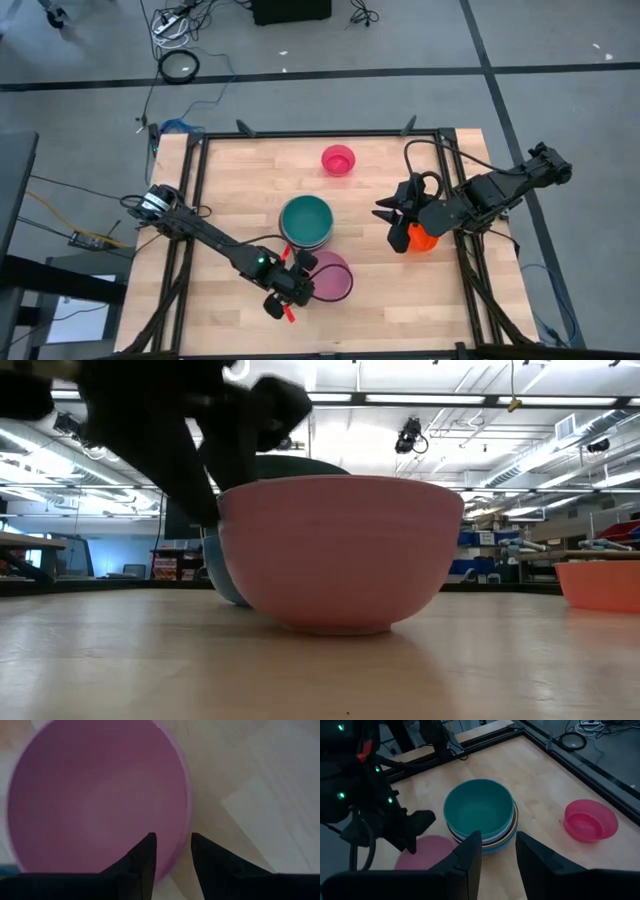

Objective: Nest bowls inside each other
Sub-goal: Stack the pink bowl on top of the green bowl

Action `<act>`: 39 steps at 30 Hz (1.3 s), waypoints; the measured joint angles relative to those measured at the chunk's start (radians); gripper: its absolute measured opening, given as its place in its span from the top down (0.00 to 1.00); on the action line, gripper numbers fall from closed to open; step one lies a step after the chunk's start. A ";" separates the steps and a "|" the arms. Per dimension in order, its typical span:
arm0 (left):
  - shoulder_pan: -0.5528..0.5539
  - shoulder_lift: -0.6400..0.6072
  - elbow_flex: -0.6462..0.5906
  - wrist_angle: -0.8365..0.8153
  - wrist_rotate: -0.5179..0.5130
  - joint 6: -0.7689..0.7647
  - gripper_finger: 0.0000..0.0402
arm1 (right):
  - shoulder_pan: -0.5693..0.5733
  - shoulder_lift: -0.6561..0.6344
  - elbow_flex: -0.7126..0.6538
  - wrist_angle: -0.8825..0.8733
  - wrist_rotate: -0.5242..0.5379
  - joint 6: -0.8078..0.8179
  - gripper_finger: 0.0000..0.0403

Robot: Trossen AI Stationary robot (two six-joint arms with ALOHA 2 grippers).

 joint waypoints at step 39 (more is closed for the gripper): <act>-0.022 0.019 0.474 -0.504 -0.151 0.045 0.99 | -0.016 0.000 0.000 -0.024 0.003 -0.022 0.73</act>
